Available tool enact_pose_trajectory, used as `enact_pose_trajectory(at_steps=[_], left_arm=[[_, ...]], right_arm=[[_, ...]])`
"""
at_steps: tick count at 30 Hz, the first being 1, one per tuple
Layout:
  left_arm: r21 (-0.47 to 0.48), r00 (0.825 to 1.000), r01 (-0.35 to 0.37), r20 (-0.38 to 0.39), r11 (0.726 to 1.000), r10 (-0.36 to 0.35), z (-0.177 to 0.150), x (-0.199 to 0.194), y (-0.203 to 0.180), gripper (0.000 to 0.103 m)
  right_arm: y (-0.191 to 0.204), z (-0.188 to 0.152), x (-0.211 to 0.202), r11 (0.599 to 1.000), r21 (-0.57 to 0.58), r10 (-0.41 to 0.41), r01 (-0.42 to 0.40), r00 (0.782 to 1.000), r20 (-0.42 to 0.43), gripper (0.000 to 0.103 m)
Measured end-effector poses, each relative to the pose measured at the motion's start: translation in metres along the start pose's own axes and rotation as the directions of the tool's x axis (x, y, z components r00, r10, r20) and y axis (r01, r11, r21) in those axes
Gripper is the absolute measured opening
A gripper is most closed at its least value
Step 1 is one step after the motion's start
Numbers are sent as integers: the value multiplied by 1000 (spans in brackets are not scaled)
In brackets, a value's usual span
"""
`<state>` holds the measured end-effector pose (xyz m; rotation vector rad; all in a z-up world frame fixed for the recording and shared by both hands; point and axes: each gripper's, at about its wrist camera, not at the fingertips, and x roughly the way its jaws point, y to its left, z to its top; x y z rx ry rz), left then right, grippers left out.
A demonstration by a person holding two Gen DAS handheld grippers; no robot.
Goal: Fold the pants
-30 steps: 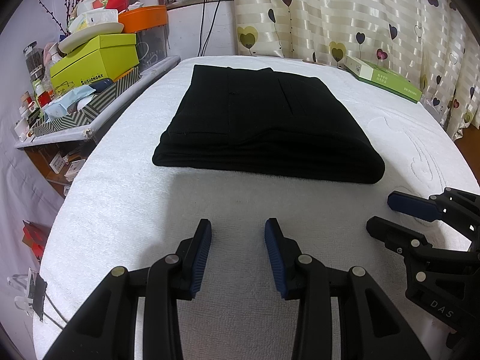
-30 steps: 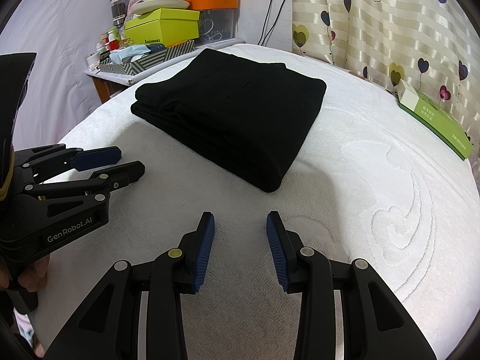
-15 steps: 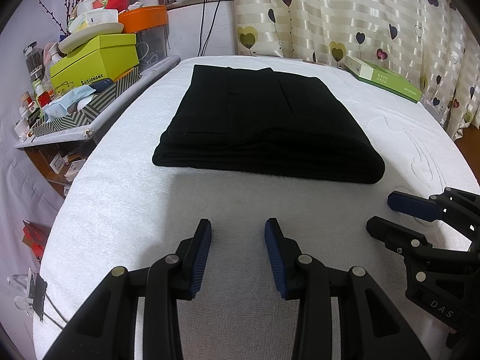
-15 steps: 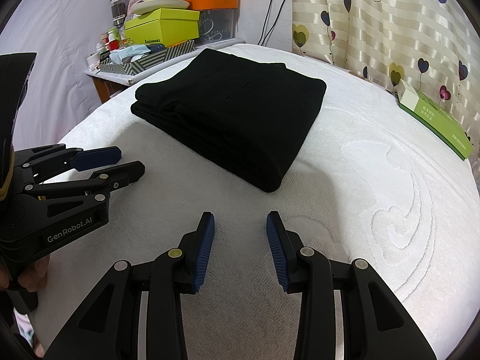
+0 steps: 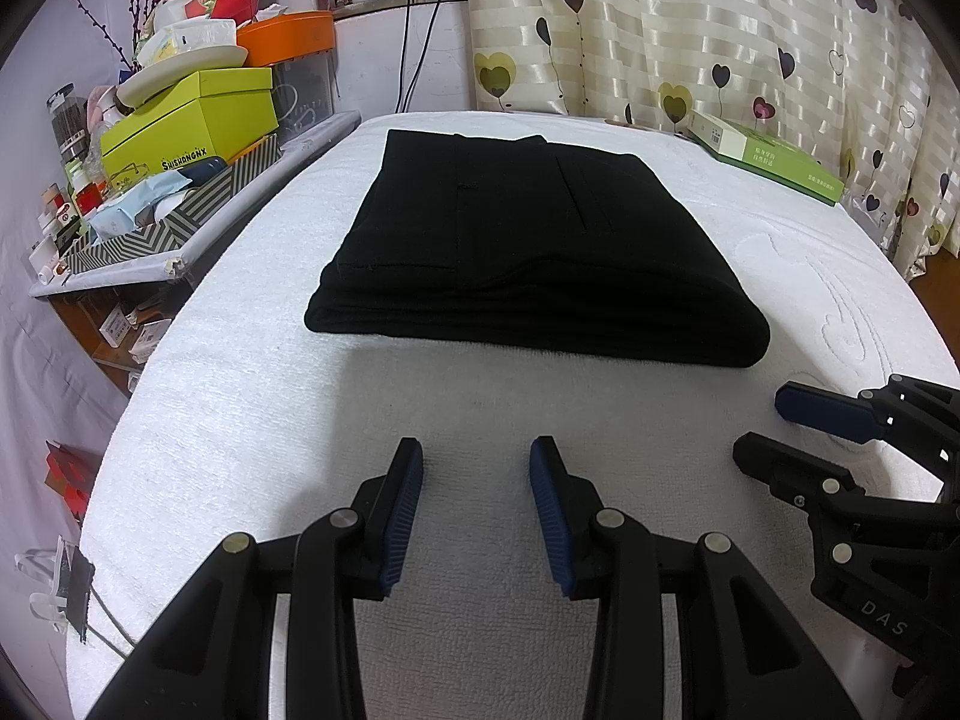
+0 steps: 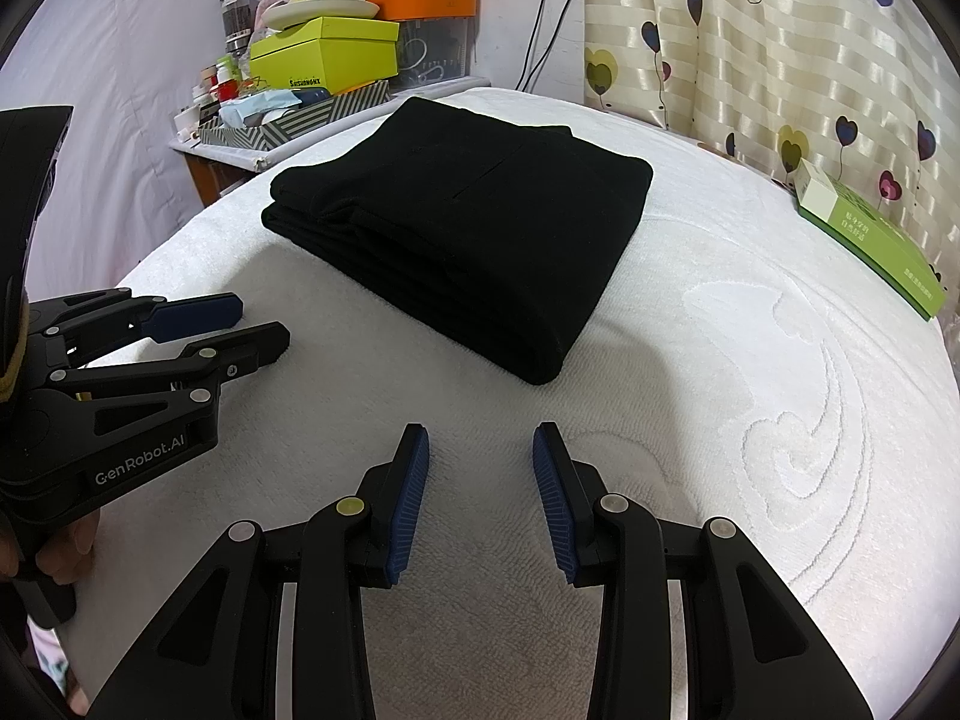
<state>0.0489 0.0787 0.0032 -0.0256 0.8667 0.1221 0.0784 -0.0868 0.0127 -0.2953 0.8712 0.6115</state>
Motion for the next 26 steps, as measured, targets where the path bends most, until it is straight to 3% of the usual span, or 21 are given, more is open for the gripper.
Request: enact_pose_trajectory(at_steps=[26], left_arm=[[1, 1000, -3, 0, 1000, 3, 0, 0, 0, 40]], right_arm=[[0, 0, 0, 1000, -1, -1, 1, 1000, 0, 37]])
